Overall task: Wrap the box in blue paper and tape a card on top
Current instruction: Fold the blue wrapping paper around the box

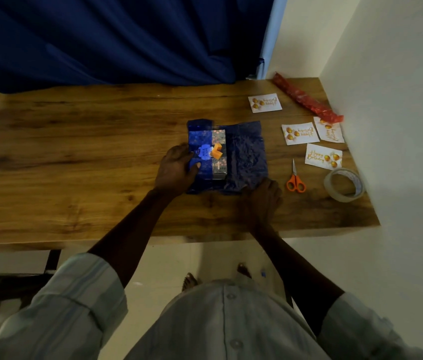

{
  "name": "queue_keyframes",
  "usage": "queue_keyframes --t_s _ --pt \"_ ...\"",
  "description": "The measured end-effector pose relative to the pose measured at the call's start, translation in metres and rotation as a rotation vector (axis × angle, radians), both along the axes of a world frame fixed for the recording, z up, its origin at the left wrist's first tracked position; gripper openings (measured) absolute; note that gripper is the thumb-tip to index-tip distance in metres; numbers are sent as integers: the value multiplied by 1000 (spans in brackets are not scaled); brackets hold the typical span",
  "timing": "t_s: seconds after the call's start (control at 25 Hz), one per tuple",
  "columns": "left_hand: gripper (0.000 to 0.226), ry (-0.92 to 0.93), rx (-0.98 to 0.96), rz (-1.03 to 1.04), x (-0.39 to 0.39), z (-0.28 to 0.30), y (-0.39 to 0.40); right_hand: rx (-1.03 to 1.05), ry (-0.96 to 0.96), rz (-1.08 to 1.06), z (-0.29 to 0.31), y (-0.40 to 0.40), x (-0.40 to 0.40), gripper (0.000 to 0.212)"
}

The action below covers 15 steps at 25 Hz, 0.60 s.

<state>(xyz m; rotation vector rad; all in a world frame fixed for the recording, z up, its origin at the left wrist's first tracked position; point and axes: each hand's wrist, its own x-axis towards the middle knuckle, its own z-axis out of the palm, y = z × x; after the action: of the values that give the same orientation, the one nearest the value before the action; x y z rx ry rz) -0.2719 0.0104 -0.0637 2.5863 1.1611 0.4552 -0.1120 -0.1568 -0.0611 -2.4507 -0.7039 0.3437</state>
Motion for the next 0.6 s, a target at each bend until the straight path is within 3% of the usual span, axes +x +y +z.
queue_keyframes --t_s 0.32,0.48,0.6 --pt "47 -32 20 68 8 3 -8 -102 7 -166 4 8 13 50" --pt "49 -13 -26 70 9 7 -9 -118 169 -153 11 9 21 54" --pt "49 -5 -30 70 9 8 -8 -67 177 -124 15 10 22 48"
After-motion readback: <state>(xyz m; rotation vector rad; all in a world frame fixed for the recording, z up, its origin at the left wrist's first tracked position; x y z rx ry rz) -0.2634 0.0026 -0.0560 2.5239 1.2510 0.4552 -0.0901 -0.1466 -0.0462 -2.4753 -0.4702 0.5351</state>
